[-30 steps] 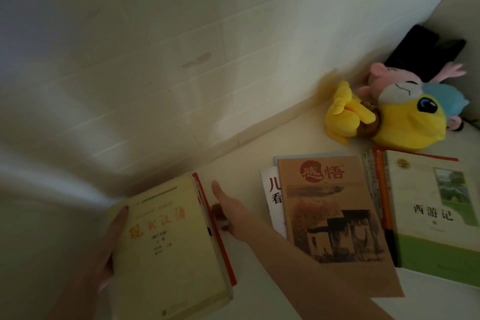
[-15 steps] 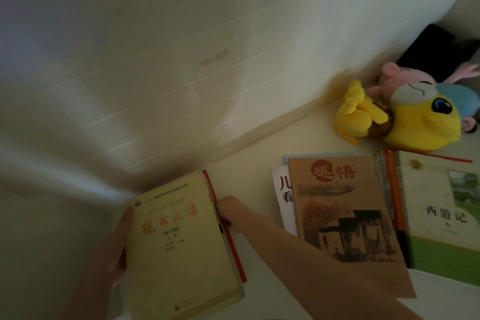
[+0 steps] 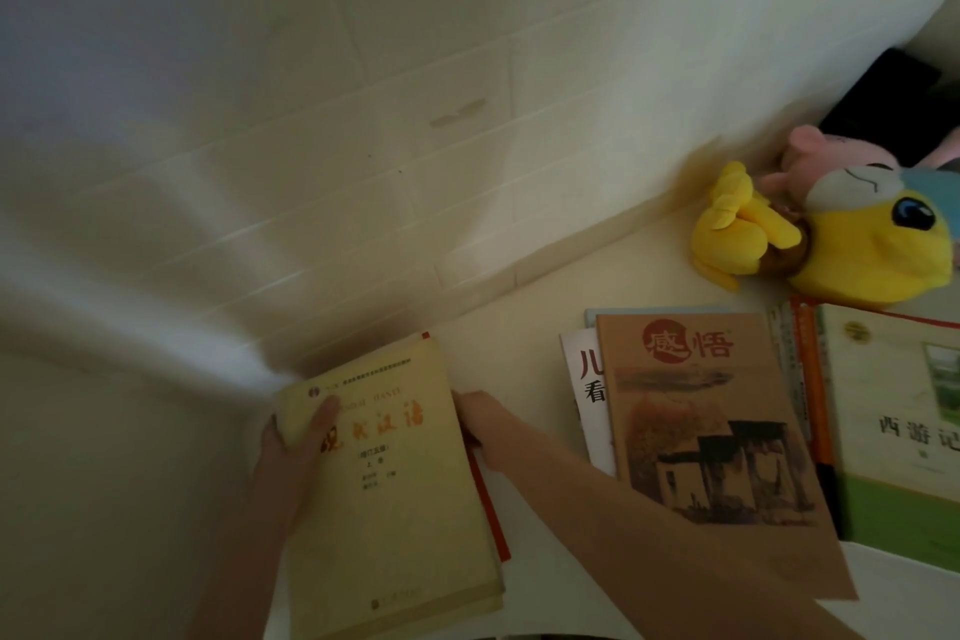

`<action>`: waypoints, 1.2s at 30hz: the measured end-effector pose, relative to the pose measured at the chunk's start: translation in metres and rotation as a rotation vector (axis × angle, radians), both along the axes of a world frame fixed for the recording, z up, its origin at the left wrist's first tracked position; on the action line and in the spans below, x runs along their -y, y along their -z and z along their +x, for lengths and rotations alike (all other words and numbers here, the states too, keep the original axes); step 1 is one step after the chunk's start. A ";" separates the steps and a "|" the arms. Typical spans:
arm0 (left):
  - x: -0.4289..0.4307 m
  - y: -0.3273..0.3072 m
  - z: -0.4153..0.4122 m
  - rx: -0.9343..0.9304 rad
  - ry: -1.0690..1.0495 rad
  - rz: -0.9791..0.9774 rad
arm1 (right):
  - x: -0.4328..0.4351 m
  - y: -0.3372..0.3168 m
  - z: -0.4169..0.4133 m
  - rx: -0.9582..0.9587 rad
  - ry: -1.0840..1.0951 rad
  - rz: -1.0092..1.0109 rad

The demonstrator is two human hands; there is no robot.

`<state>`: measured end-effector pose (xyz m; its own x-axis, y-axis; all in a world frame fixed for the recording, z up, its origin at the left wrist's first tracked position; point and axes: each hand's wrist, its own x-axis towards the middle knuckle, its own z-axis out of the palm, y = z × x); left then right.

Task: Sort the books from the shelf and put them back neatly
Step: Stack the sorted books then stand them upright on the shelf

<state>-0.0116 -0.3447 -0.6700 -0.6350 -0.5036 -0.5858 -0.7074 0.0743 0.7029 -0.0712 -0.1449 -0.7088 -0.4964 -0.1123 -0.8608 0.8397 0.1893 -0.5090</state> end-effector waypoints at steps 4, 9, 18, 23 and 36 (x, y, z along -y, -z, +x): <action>-0.022 -0.031 0.001 -0.002 0.005 0.080 | -0.010 0.004 0.004 0.011 0.026 -0.008; -0.023 -0.034 0.000 -0.009 0.020 0.007 | -0.016 0.007 0.008 0.058 0.145 -0.064; -0.036 -0.039 0.006 -0.115 0.132 -0.138 | -0.010 0.013 0.016 -0.127 0.049 -0.005; -0.041 -0.049 0.001 -0.102 0.273 -0.460 | -0.007 0.012 0.026 -0.217 0.097 0.069; -0.095 -0.020 0.007 0.076 0.724 -0.772 | -0.058 -0.059 -0.001 -0.615 -0.019 0.299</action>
<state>-0.0042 -0.2501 -0.6496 -0.9077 -0.2721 -0.3196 -0.3557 0.9028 0.2416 -0.0723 -0.0867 -0.6500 -0.9054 0.0727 -0.4183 0.4097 0.4079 -0.8159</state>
